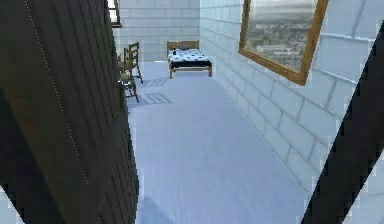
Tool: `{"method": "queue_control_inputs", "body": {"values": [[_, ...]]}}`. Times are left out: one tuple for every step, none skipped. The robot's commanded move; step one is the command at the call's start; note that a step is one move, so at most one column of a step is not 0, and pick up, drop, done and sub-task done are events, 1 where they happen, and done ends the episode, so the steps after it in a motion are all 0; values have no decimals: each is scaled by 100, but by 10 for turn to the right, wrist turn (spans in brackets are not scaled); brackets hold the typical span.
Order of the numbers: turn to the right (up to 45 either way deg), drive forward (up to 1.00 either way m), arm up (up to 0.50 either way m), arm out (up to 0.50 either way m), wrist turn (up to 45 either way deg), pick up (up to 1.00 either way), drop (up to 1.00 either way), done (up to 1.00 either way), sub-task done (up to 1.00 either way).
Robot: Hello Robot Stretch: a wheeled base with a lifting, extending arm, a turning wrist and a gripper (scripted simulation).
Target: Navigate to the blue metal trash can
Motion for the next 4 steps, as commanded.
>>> {"method": "queue_control_inputs", "body": {"values": [[0, 100, 0, 0, 0, 0, 0, 0, 0], [-120, 0, 0, 0, 0, 0, 0, 0, 0], [0, 10, 0, 0, 0, 0, 0, 0, 0], [30, 0, 0, 0, 0, 0, 0, 0, 0]]}}
